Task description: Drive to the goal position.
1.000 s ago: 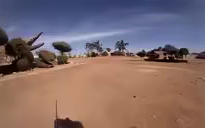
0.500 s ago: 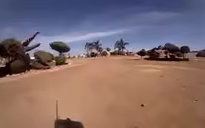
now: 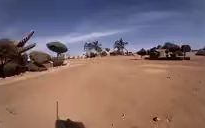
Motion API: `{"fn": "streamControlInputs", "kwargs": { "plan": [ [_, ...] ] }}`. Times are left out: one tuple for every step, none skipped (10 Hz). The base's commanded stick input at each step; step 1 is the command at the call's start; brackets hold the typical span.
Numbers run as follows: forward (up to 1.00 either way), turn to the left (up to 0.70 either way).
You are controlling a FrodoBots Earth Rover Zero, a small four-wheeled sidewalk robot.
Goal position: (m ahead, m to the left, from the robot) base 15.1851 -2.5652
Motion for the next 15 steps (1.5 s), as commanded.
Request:
{"fn": "streamControlInputs", "kwargs": {
  "plan": [
    [0.7,0.0],
    [0.7,0.0],
    [0.7,0.0],
    [0.7,0.0],
    [0.7,0.0],
    [0.7,0.0],
    [0.7,0.0],
    [0.7,0.0],
    [0.7,0.0],
    [0.7,0.0],
    [0.7,0.0],
    [0.7,0.0],
    [0.7,0.0],
    [0.7,0.0],
    [0.7,0.0]
  ]
}}
